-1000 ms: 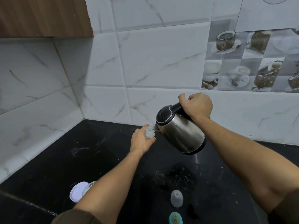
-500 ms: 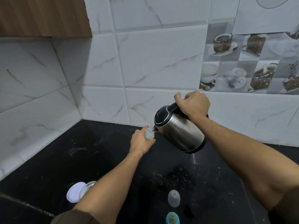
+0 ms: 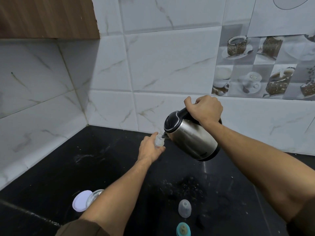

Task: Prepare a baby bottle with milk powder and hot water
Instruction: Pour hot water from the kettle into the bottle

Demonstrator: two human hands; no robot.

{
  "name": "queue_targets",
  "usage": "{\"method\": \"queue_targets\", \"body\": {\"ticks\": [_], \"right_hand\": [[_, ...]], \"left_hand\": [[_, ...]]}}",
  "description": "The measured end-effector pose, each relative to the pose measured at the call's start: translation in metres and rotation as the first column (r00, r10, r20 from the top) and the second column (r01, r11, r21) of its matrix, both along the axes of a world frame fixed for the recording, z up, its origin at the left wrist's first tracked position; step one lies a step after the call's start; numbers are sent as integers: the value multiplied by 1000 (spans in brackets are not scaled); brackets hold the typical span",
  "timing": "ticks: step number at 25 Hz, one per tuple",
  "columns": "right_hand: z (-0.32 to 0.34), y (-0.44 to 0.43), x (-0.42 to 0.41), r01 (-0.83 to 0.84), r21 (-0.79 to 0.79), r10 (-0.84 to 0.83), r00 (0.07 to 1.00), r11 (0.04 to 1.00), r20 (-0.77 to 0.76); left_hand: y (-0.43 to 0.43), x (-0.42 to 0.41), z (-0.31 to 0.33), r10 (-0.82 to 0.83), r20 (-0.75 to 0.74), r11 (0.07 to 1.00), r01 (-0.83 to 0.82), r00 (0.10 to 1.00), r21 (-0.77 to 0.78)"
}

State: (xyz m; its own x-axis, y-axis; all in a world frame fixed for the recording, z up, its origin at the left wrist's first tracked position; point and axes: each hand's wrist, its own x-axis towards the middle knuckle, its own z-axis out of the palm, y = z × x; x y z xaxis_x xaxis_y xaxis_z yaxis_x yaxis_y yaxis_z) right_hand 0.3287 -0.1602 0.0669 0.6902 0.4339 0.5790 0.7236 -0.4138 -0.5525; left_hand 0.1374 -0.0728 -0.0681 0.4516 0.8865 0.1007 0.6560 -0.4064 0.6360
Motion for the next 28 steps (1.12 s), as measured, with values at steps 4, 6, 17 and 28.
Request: {"method": "queue_targets", "body": {"ticks": [4,6,17,28], "right_hand": [[0,-1,-2,-6,-3,6,1000,1000,14],[0,-1,-2,-7,-6,7,1000,1000,18],[2,2,-3,-24,-16,24,999,1000,40],[1,2,-2,-30,-10,30,999,999,39]], "left_hand": [[0,0,1,-5,-12,1000,5,1000,8],[1,0,0,-5,-12,1000,5,1000,3],[5,1,-2,-8,-10,1000,8,1000,-4],[7,4,-3,-11,-10,1000,11,1000,-12]]}}
